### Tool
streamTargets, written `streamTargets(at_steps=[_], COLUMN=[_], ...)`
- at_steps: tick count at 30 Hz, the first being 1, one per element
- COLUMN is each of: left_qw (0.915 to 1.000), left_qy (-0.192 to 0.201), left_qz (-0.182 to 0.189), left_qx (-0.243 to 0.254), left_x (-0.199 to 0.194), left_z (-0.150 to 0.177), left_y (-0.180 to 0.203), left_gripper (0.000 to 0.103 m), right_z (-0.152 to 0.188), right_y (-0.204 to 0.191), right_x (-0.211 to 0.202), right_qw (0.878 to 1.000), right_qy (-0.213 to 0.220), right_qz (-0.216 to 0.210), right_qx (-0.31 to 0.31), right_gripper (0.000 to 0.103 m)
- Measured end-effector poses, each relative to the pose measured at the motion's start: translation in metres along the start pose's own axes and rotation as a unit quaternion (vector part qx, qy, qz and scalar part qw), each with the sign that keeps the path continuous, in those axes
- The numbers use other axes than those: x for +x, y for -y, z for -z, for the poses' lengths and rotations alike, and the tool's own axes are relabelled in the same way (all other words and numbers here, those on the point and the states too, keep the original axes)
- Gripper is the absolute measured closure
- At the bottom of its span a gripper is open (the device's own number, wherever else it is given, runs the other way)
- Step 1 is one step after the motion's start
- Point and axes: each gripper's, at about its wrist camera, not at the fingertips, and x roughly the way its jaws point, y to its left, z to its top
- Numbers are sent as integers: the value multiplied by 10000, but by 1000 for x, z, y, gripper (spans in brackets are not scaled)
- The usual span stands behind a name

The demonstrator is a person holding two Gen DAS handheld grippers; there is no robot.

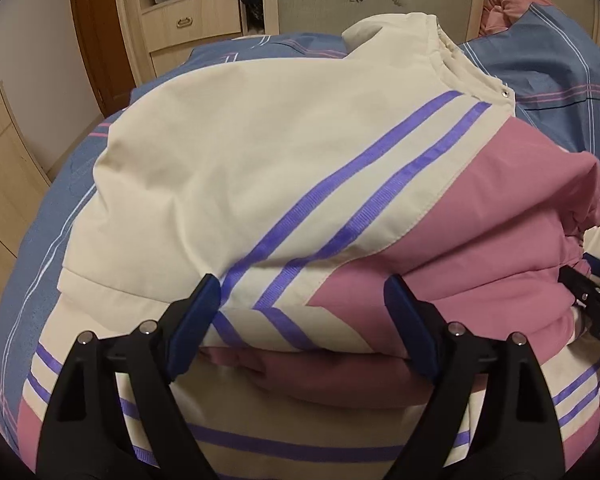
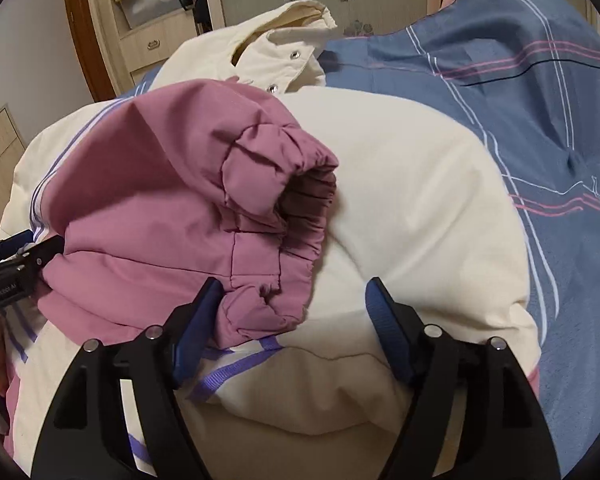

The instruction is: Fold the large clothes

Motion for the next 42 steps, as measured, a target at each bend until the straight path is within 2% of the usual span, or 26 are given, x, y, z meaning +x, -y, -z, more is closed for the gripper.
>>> streamTargets(at_steps=[2,4,6,7,9,10,11,12,13,15,18,22,25,27,28,31,34,37,39,40,41,42], left_qw=[9997,9981,9958,9961,9979,9968,9971,9976,9974,9975,9967,9976,9978,9976,9978,9992,9997,9993,9995,9992,9981,9967], left_qy=[153,300,402,350,-234,-599,-547,-358,-345,-447,-556,-499,-523,-519,-419,-12,139,228,-38,-215,-517,-743], left_qz=[151,438,761,774,588,456,384,325,282,363,554,454,405,415,421,296,149,251,290,298,286,280], left_qx=[-97,-321,-321,-234,135,275,371,492,560,397,208,162,-10,-215,-284,-269,-150,-159,-133,-133,-161,-175], left_x=[-25,-71,-105,-115,-109,-101,-102,-110,-117,-131,-142,-153,-164,-181,-190,-218,-227,-227,-207,-194,-176,-163], left_z=[4,21,43,56,87,109,126,141,151,168,190,220,232,231,229,226,217,208,207,209,214,218], left_y=[-6,-18,-25,-25,-17,-16,-15,-15,-15,-23,-37,-41,-43,-49,-51,-54,-52,-48,-45,-45,-46,-48], left_gripper=[18,19,13,12,12,12,11,11,11,11,11,11,11,12,12,12,12,9,7,7,8,8], right_z=[2,21,48,64,97,111,130,140,151,168,203,237,244,243,240,224,194,167,160,161,164,168], right_y=[5,11,6,2,0,0,-1,-3,-5,-5,-8,-13,-19,-23,-26,-38,-48,-56,-60,-64,-69,-76], right_x=[-19,-66,-101,-107,-92,-91,-103,-111,-122,-135,-144,-154,-164,-184,-195,-213,-206,-185,-159,-141,-128,-122], right_qw=[9997,9984,9975,9984,9978,9978,9989,9988,9988,9983,9948,9913,9896,9946,9968,9984,9988,9982,9987,9984,9975,9967], right_qy=[134,376,499,318,-466,-492,-202,-201,-248,-501,-836,-1047,-1110,-837,-636,-172,3,161,-114,-403,-600,-606], right_qz=[-158,-371,-491,-323,94,103,138,195,228,161,223,456,624,286,50,-255,-367,-552,-476,-321,-163,-16], right_qx=[104,177,-126,-332,-464,-433,-401,-404,-359,-251,-544,-656,-668,-534,-478,-466,-320,-187,-152,-237,-346,-543], right_gripper=[29,29,28,25,25,24,24,24,24,24,19,12,12,12,12,12,12,12,12,12,11,9])
